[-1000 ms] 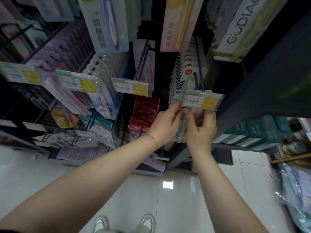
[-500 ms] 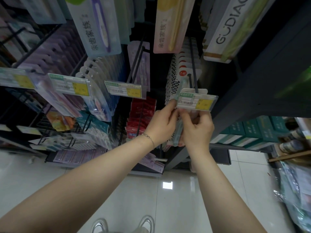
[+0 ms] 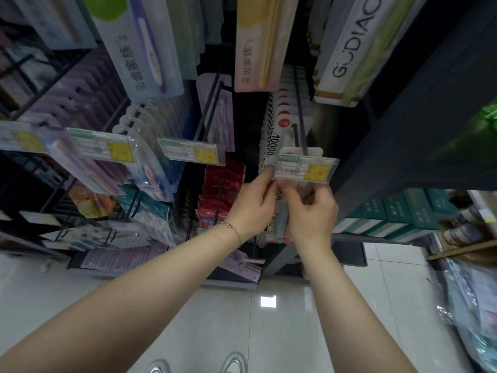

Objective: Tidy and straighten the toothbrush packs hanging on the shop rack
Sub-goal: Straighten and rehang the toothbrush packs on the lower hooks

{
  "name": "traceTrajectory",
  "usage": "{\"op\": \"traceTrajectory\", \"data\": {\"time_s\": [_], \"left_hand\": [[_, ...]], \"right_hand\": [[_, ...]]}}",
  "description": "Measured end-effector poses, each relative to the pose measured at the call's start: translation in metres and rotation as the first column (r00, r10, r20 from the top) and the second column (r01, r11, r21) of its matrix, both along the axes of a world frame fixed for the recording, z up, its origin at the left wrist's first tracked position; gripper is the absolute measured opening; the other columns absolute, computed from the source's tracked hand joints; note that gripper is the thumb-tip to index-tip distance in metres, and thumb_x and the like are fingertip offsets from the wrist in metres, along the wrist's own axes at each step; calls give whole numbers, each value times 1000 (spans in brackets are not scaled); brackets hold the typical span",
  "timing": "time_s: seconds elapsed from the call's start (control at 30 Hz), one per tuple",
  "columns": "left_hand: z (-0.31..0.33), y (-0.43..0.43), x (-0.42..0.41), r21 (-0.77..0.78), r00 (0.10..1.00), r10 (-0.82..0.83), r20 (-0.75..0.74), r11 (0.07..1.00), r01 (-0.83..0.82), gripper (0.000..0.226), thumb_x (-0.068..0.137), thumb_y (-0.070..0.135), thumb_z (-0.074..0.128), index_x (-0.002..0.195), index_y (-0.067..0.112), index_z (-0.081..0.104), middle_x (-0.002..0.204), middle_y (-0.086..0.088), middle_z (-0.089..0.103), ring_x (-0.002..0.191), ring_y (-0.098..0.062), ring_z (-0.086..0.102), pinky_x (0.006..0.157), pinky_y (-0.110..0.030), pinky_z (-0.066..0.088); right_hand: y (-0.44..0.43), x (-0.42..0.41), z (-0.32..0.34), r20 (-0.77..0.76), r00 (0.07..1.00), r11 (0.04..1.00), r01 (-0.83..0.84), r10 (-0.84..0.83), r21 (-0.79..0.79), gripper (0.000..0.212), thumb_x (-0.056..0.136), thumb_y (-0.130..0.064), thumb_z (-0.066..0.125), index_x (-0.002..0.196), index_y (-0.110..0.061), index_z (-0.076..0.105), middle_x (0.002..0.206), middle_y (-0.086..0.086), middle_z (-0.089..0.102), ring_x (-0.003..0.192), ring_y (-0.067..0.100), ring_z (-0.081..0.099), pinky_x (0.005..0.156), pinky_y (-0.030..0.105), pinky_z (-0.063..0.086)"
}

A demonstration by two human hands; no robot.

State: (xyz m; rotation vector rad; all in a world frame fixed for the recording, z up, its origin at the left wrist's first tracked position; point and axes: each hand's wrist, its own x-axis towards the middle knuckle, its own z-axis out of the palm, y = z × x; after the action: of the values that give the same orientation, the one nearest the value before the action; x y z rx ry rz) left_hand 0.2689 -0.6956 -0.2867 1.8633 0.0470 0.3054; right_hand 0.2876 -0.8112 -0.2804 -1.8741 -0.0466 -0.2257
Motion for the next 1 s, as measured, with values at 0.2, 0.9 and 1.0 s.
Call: {"op": "traceTrajectory", "data": {"time_s": [0.2,0.9,1.0], "left_hand": [[1,5,5,20,1000,-20,-10,1000,20,31,102,3,41,131,5,54,117,10,61,100,25,52,88,1,38],[33,7,23,-262,997,-51,58,963,64,33,75,-4,81,90,23,69,86,8,72,87,-6,68,80,-24,55],[34,4,27,-240,996,-11,85,970,31,36,74,-6,80,83,27,67,77,14,70,80,0,66,74,-19,53]], "right_hand": [[5,3,-1,-5,998,987,-66,67,144,37,79,-32,79,106,-46,59,111,-10,69,104,4,65,93,35,55],[-3,14,-8,65,992,984,-118,110,137,38,78,-19,74,102,-43,58,111,3,67,97,2,65,80,10,48],[-5,14,-7,86,989,987,-129,121,91,40,82,-11,76,103,-40,60,103,-10,60,89,-4,62,76,10,48]]}}
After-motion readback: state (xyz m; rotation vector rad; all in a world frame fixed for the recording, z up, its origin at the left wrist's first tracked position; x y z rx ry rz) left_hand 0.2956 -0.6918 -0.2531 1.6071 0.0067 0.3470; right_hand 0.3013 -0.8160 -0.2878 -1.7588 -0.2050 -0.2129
